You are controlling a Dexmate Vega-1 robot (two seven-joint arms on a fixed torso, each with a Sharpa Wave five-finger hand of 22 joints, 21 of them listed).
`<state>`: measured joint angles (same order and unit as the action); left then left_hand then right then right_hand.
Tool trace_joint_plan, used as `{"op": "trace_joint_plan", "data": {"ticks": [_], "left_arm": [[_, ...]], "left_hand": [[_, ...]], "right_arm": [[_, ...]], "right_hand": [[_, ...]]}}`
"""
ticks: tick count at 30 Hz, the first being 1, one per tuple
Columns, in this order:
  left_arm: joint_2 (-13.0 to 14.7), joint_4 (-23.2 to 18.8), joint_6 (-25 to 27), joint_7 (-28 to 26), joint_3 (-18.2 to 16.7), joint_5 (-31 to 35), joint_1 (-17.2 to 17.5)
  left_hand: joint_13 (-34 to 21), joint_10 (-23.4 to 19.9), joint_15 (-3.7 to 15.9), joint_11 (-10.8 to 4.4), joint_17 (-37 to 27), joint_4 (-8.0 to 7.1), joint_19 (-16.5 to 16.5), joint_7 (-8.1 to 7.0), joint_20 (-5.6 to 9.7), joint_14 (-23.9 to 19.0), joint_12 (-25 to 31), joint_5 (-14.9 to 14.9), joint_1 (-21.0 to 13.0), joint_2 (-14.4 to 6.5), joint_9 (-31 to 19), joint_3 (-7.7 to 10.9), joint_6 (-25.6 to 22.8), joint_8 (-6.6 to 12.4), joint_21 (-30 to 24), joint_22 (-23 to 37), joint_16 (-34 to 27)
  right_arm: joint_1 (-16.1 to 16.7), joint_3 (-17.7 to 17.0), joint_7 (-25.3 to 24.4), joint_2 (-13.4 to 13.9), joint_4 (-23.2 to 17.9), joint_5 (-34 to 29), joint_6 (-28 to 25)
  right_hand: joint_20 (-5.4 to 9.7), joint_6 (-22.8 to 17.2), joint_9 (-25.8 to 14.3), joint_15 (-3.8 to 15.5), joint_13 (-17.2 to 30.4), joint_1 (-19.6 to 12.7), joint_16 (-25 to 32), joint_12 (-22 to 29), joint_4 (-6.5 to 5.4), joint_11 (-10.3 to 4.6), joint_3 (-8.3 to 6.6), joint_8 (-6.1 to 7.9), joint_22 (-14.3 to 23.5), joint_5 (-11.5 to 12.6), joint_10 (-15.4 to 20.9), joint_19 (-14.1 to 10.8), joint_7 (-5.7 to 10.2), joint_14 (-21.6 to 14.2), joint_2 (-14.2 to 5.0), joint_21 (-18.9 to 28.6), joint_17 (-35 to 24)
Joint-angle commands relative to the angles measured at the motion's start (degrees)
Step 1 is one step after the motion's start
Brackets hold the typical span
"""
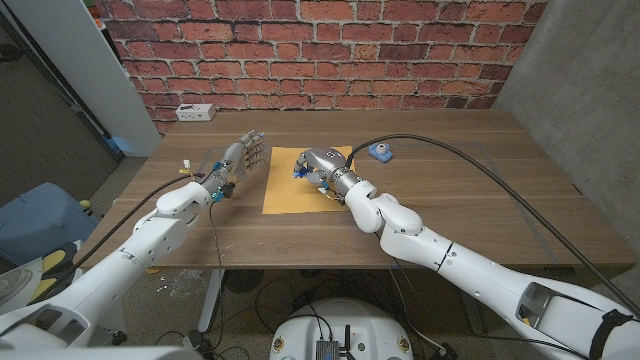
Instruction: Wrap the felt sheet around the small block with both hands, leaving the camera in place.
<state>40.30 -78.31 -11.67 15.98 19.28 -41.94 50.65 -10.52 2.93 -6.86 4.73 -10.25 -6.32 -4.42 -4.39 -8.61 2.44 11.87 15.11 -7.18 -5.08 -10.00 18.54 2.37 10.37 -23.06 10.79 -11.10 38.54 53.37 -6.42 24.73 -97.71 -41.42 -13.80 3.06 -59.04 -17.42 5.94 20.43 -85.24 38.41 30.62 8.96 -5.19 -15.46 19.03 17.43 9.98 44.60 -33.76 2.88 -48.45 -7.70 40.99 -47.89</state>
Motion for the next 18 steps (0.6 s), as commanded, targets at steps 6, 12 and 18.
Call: {"op": "trace_joint_plan", "data": {"ticks": [6,12,18], "left_arm": [[-1.6,2.6,0.6,0.0,0.8,0.4,-2.6],[-2.2,3.9,0.6,0.5,1.1,0.6,-3.7],[-2.6,4.4,0.3,0.2,1.0,0.6,-4.0]], "left_hand": [[-0.3,-0.2,0.11,-0.14,-0.1,-0.02,0.1,-0.23,-0.9,0.0,0.0,0.3,0.3,0.1,-0.1,-0.44,0.0,0.18,0.2,0.1,0.2],[-0.3,-0.2,0.17,-0.16,-0.1,-0.01,0.1,-0.26,-1.16,0.0,-0.1,0.4,0.3,0.1,-0.1,-0.47,0.0,0.2,0.3,0.1,0.3],[-0.3,0.0,0.15,-0.21,-0.1,0.01,0.1,-0.31,-1.24,0.0,-0.1,0.4,0.3,0.1,-0.1,-0.5,0.1,0.18,0.4,0.1,0.3]], "right_arm": [[-6.2,1.3,6.2,-1.5,6.2,6.3,-1.1],[-9.2,2.9,10.6,-2.8,9.0,8.1,-4.0],[-11.3,5.0,12.5,-3.2,10.4,8.1,-5.9]], "right_hand": [[5.86,0.1,-0.2,7.61,6.6,-0.2,-0.5,1.7,-0.41,0.76,-0.09,-0.05,0.3,0.2,0.5,0.5,-0.11,-0.8,-0.66,1.2,-0.6],[5.77,0.4,-0.3,7.6,6.5,-0.2,-0.8,1.5,-0.43,0.98,-0.14,-0.14,0.3,0.2,0.3,0.8,-0.12,-0.8,-0.76,1.8,-0.9],[5.67,0.7,-0.4,7.59,6.3,-0.3,-1.5,1.1,-0.47,0.98,-0.29,-0.32,0.3,0.2,-0.1,1.8,0.01,-0.5,-1.01,2.5,-1.2]]}}
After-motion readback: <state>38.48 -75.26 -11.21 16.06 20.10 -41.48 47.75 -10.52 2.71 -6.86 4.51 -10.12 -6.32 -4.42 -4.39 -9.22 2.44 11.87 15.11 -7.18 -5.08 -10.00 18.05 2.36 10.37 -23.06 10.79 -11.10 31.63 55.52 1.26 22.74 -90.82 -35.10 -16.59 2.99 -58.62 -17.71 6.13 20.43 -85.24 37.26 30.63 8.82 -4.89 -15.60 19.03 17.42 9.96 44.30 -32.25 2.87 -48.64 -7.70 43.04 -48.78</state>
